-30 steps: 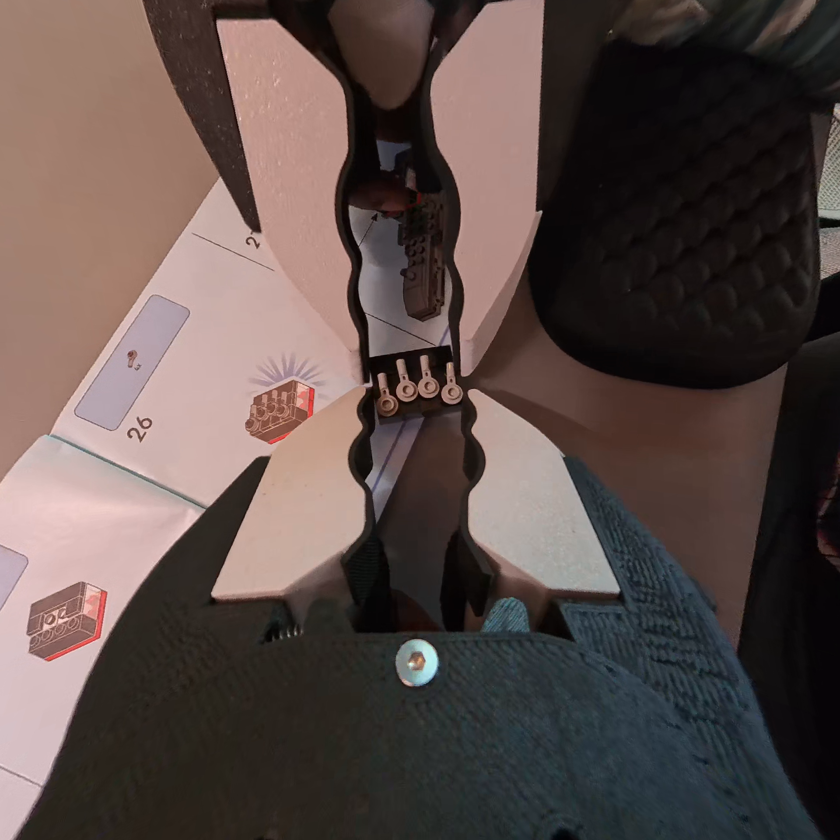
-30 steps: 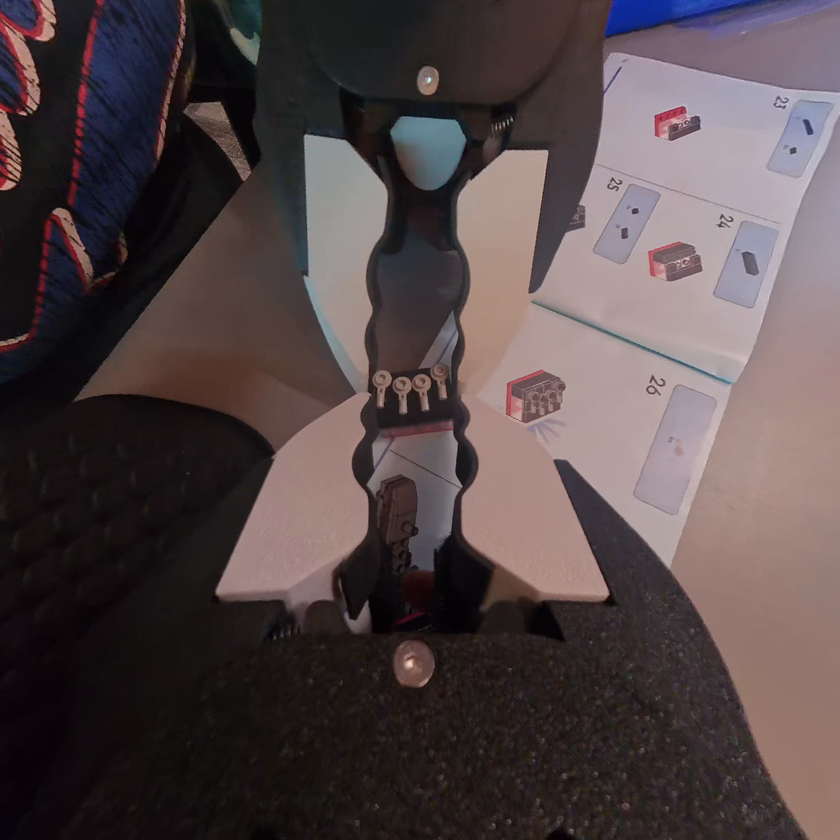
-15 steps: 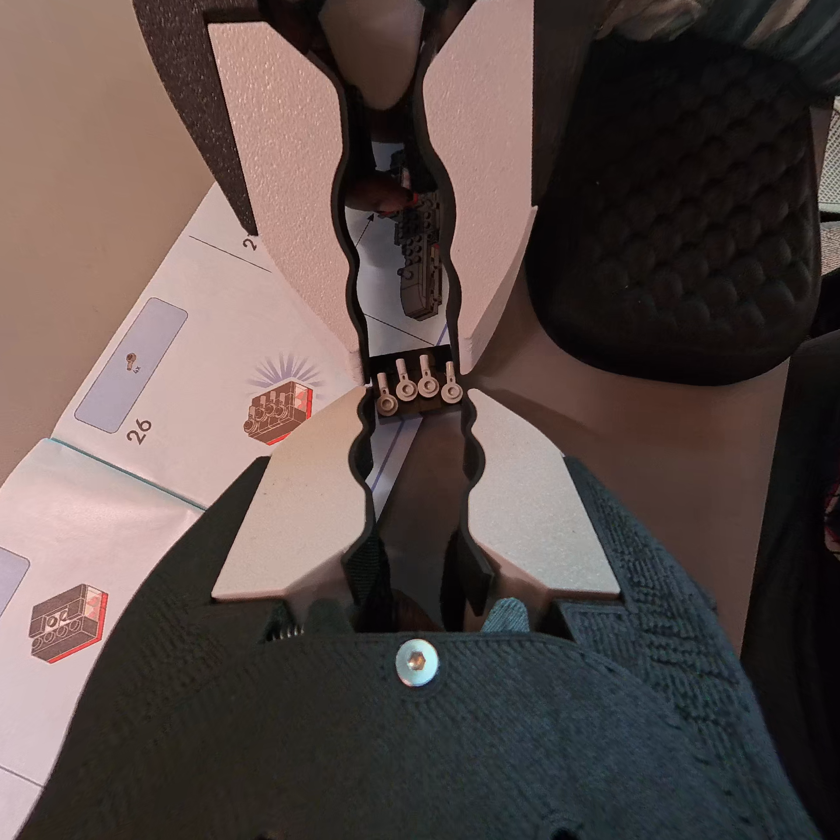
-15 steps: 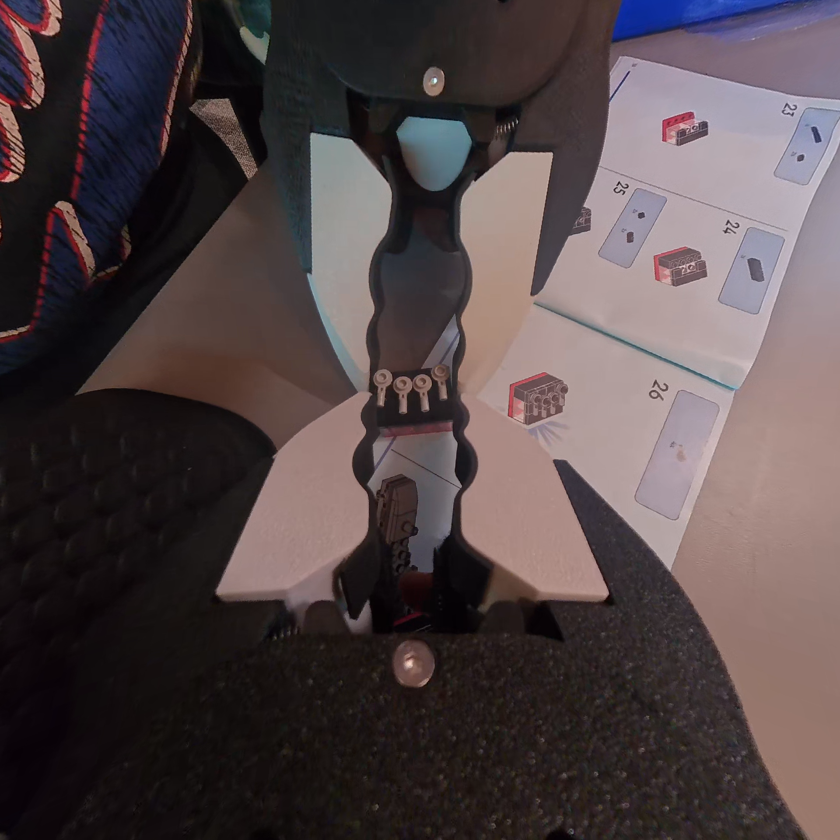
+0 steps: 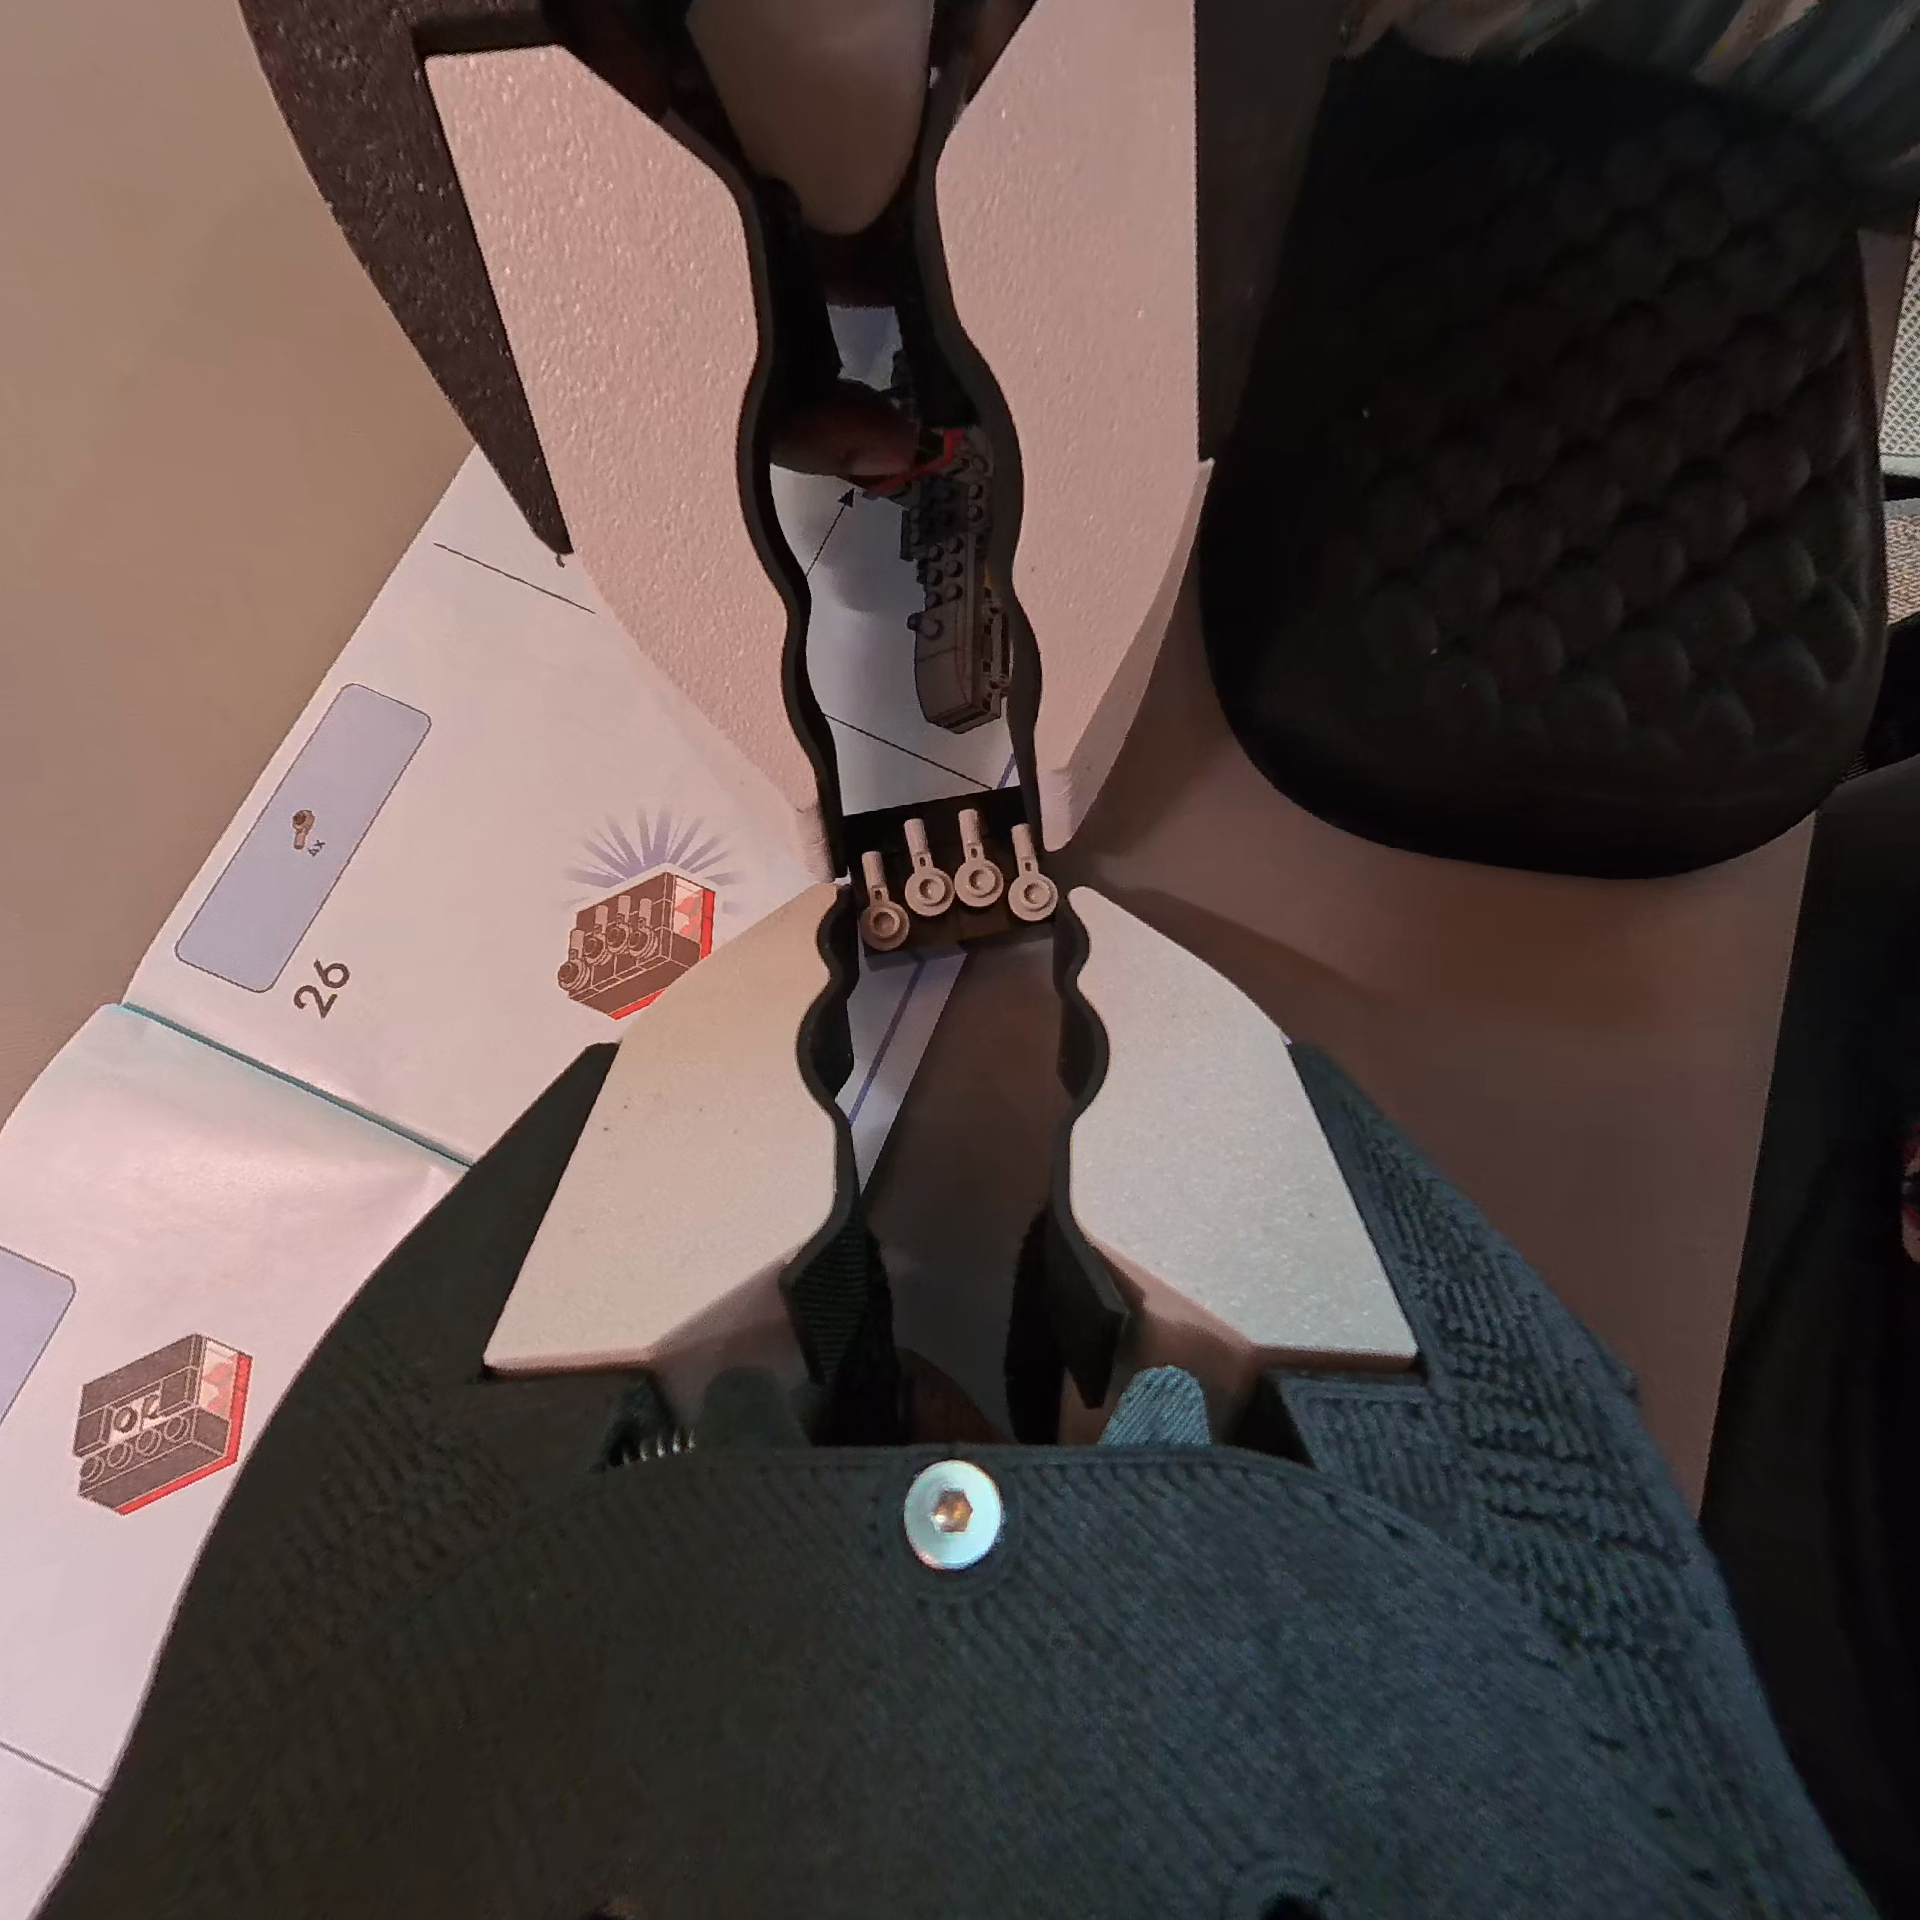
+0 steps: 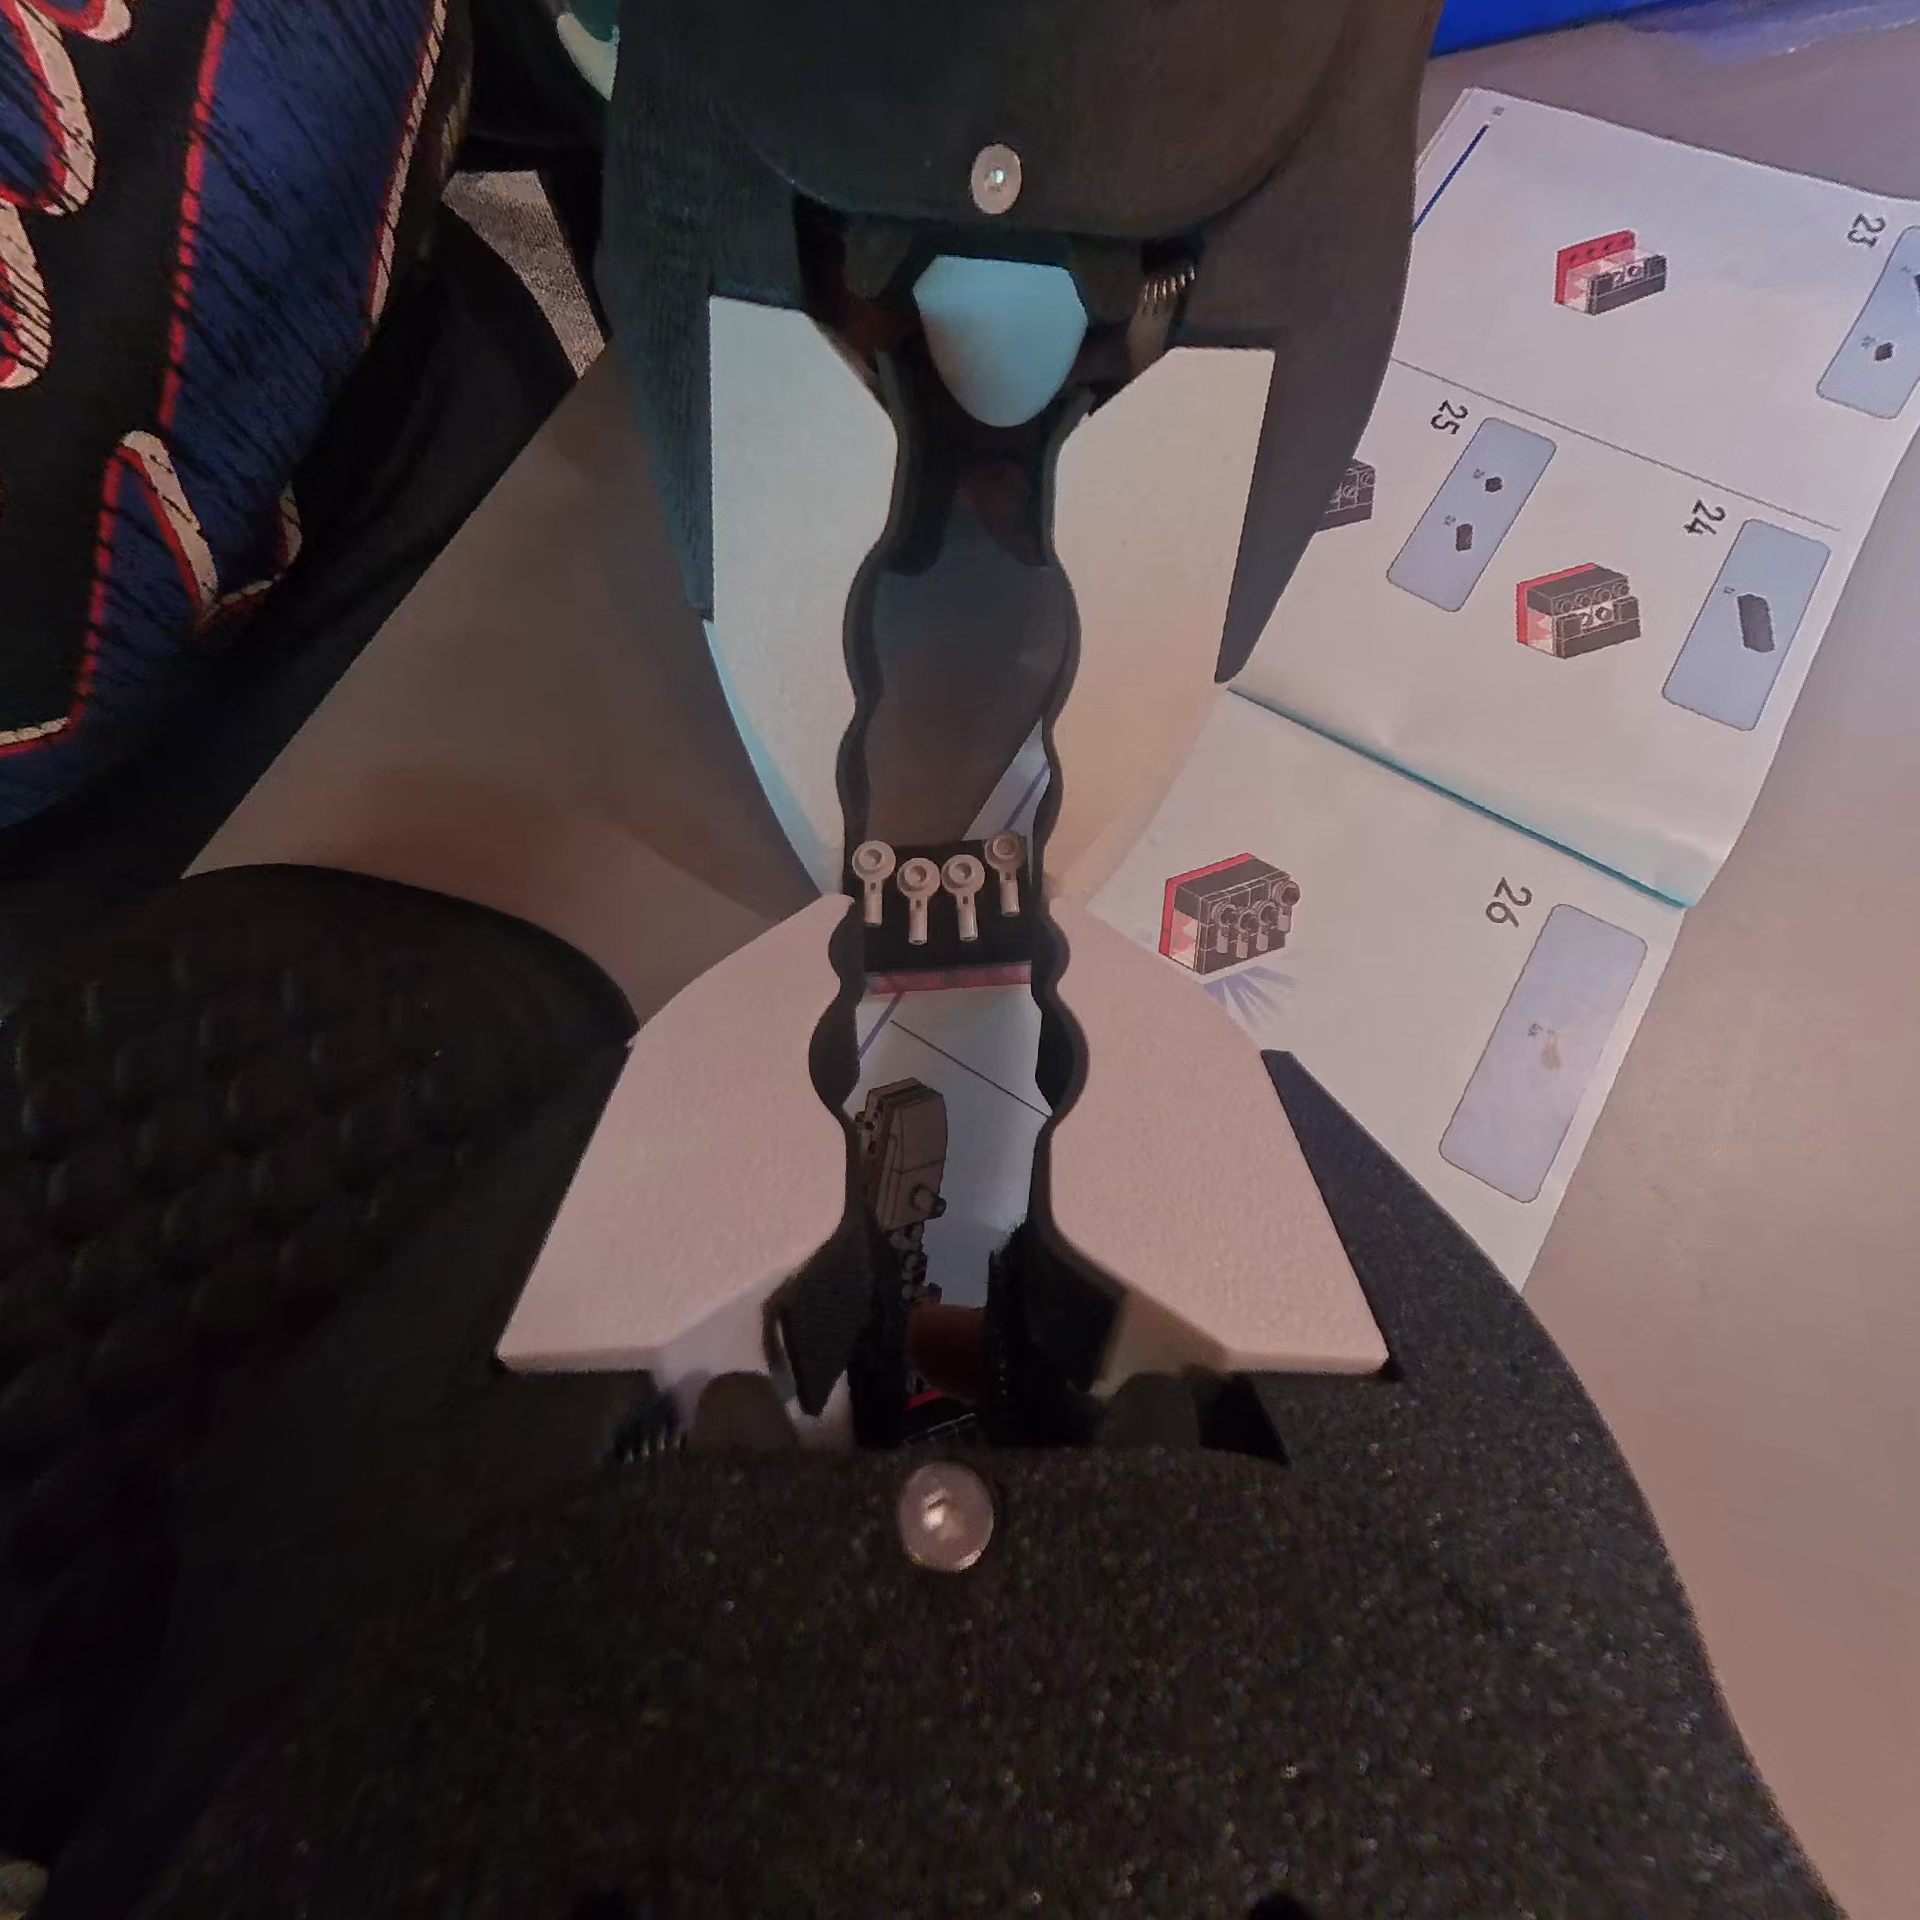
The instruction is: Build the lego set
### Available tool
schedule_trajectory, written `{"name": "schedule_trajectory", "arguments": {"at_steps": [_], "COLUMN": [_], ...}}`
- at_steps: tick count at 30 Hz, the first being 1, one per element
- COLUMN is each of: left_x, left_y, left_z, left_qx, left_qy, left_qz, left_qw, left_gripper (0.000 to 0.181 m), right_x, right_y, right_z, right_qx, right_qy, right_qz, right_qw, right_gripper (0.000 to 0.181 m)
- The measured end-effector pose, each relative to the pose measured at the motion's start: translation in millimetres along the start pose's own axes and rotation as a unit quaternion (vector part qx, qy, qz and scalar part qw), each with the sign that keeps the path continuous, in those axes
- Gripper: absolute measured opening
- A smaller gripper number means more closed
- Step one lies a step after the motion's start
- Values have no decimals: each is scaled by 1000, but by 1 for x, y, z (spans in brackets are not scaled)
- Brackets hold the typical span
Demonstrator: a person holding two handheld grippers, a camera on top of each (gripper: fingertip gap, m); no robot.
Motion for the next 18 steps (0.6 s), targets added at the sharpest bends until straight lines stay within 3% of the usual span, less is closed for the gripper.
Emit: {"name": "schedule_trajectory", "arguments": {"at_steps": [18], "left_x": [0], "left_y": [1], "left_z": [0], "left_qx": [0], "left_qy": [1], "left_qz": [-2], "left_qw": [1000], "left_gripper": [36], "right_x": [0], "right_y": [0], "right_z": [1], "right_qx": [-1], "right_qy": [-3], "right_qz": [-4], "right_qw": [1000], "right_gripper": [31]}}
Point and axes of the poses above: each gripper's, where its closed fingertips meet, y out along the fingers, z out of its underside, x = y × z across the jaws, the point moved 5 cm from there along -y, back along the fingers, and after that the axes turned 6 degrees about -x, right-handed, at the moved point
